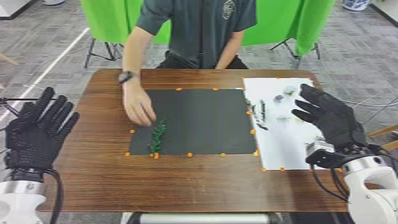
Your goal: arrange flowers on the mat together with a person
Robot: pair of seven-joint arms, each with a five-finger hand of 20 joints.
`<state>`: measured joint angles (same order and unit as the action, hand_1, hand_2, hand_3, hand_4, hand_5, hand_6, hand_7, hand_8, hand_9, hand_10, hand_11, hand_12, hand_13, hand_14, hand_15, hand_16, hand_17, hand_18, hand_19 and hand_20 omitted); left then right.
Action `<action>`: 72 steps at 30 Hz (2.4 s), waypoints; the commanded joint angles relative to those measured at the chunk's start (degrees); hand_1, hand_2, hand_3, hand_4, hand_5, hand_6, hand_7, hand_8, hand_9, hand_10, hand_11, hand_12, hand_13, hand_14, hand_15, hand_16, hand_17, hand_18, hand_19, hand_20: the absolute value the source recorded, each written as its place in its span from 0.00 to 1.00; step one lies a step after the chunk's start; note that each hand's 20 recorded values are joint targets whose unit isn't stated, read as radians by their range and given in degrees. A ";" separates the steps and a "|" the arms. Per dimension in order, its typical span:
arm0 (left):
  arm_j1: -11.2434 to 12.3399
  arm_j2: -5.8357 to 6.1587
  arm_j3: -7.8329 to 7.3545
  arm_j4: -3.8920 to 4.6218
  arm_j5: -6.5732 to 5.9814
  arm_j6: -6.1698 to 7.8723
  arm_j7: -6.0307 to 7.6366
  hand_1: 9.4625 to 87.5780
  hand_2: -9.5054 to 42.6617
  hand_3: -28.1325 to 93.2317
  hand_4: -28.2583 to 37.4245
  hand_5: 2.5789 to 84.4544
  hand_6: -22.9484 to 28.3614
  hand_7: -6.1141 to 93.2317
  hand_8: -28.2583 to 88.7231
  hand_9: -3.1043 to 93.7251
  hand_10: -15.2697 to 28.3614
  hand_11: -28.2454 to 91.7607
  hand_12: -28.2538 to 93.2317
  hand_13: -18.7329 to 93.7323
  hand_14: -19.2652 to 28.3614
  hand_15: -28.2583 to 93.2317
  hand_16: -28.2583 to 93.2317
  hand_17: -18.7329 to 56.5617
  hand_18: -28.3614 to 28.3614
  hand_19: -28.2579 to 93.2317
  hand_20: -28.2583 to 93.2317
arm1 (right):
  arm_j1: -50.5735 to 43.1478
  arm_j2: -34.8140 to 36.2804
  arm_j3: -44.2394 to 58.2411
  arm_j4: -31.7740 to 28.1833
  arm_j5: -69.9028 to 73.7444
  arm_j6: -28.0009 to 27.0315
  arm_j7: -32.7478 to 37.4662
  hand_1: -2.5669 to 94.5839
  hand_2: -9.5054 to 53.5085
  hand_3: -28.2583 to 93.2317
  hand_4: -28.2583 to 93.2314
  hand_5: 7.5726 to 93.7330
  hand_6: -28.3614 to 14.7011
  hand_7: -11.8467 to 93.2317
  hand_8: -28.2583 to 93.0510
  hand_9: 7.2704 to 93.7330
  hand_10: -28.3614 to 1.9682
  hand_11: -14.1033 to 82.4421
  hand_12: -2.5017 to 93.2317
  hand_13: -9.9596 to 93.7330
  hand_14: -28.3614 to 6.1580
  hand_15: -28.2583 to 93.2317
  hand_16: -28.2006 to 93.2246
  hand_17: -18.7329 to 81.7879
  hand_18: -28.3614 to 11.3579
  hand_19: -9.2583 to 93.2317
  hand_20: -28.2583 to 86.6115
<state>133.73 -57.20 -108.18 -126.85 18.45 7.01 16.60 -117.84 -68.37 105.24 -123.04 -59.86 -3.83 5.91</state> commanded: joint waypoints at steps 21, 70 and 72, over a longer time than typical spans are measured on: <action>-0.06 0.03 1.39 0.47 -1.34 0.20 -0.77 0.22 0.42 0.80 0.00 0.37 0.53 0.10 0.17 0.32 0.60 0.29 0.28 0.34 0.58 0.26 0.21 0.21 0.68 0.36 0.32 | -4.78 9.61 2.30 -2.84 -83.58 2.96 17.64 0.25 0.01 0.84 0.02 0.33 0.47 0.22 0.15 0.24 0.27 0.22 0.14 0.34 0.31 0.50 0.31 0.30 0.22 0.71 0.34; 0.63 -0.67 1.86 0.21 -1.46 0.32 -0.88 0.23 0.44 0.83 0.00 0.42 0.55 0.11 0.18 0.34 0.62 0.30 0.30 0.36 0.61 0.27 0.22 0.21 0.70 0.37 0.33 | 1.51 10.16 -2.42 7.37 -76.24 -16.71 22.04 0.43 0.00 0.79 0.01 0.81 0.67 0.36 0.18 0.67 0.45 0.82 0.58 0.67 0.33 0.94 0.72 0.56 0.09 0.98 0.69; 0.82 -0.68 1.79 0.17 -1.52 0.16 -0.71 0.23 0.44 0.83 0.00 0.43 0.55 0.11 0.18 0.34 0.62 0.30 0.30 0.36 0.61 0.27 0.22 0.21 0.70 0.37 0.33 | 1.54 10.21 -2.43 7.25 -76.23 -16.02 22.12 0.49 0.00 0.78 0.02 0.81 0.65 0.42 0.29 0.68 0.46 0.82 0.59 0.68 0.33 0.93 0.72 0.57 0.09 0.98 0.69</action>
<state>133.84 -57.21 -106.57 -126.70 16.89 7.05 16.43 -116.02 -57.80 103.91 -116.00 -136.49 -20.69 28.02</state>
